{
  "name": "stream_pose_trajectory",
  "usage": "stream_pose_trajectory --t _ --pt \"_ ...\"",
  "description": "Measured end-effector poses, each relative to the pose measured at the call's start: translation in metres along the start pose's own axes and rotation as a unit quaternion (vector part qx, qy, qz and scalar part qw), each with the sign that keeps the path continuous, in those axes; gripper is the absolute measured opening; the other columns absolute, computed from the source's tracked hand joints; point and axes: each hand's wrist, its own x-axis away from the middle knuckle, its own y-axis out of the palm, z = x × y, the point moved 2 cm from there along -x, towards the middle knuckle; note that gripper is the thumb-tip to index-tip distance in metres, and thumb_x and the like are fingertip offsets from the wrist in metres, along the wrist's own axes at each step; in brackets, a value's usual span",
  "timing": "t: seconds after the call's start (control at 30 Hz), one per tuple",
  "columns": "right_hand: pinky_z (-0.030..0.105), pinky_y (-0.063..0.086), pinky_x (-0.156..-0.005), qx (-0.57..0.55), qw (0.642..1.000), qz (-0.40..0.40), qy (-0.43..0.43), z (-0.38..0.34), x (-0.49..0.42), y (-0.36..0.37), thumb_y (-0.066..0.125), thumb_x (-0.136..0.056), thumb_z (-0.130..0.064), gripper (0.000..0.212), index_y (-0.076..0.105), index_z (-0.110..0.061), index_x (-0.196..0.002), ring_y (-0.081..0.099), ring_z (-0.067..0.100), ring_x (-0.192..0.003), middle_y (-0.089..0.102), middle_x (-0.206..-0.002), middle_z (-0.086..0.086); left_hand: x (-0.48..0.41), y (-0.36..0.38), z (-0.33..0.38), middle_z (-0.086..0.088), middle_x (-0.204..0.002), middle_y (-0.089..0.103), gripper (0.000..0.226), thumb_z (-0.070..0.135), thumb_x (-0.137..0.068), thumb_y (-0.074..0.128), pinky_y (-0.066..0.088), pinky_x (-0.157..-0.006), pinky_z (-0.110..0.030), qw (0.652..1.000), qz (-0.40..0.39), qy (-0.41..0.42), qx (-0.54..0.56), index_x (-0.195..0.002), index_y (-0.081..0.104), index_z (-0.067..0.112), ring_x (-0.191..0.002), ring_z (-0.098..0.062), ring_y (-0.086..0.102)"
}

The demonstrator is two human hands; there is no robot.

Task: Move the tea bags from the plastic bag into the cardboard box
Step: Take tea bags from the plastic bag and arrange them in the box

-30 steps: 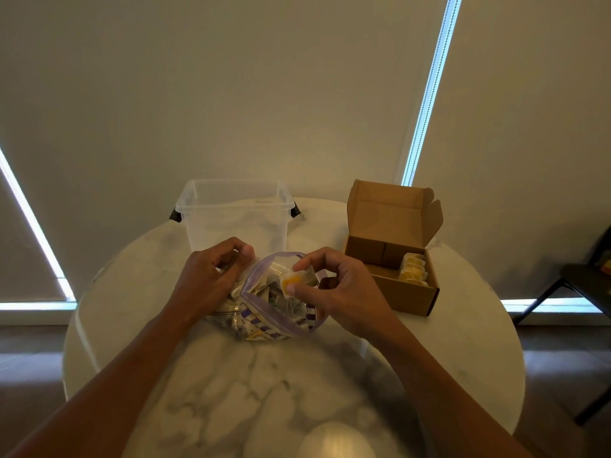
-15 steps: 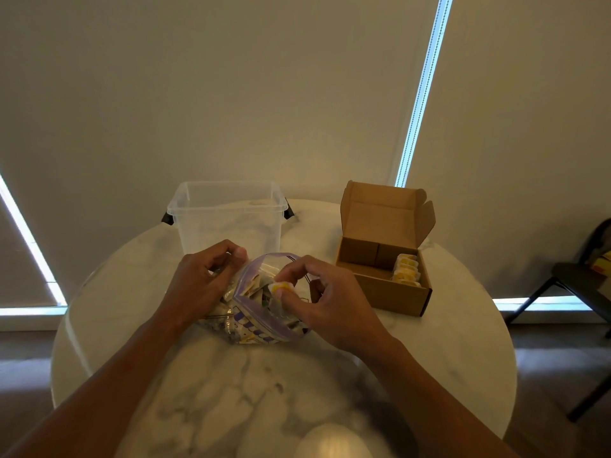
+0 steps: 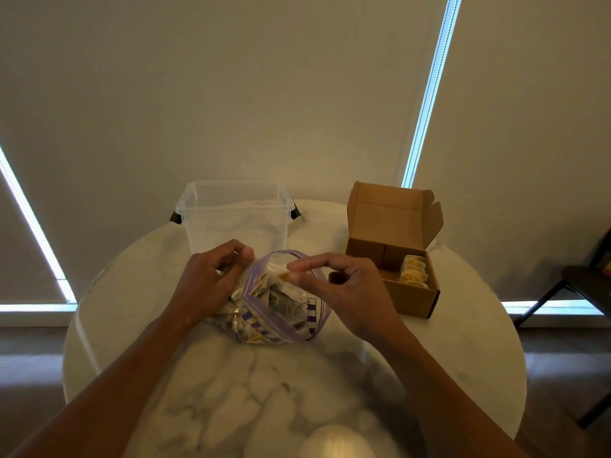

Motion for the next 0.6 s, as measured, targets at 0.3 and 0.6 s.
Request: stream_pose_trajectory --t 0.3,0.6 --pt "0.037 0.065 -0.082 -0.057 0.997 0.002 0.048 0.001 0.000 -0.003 0.087 -0.082 -0.034 0.021 0.086 -0.024 -0.101 0.078 0.016 -0.096 0.082 -0.097 -0.006 0.000 -0.001 0.002 0.004 -0.080 0.077 0.028 0.048 -0.111 0.059 0.053 -0.075 -0.035 1.000 -0.004 -0.001 0.008 -0.097 0.074 0.028 -0.078 -0.020 0.071" --pt "0.020 0.057 -0.064 -0.061 0.975 0.214 0.015 0.003 0.003 -0.073 0.079 -0.094 -0.032 0.018 0.077 -0.025 -0.110 0.070 0.009 -0.082 0.079 -0.100 -0.008 0.000 0.001 0.001 0.005 -0.081 0.076 0.028 0.046 -0.109 0.059 0.051 -0.073 -0.029 1.000 -0.001 -0.007 0.019 -0.095 0.074 0.028 -0.077 -0.014 0.071"
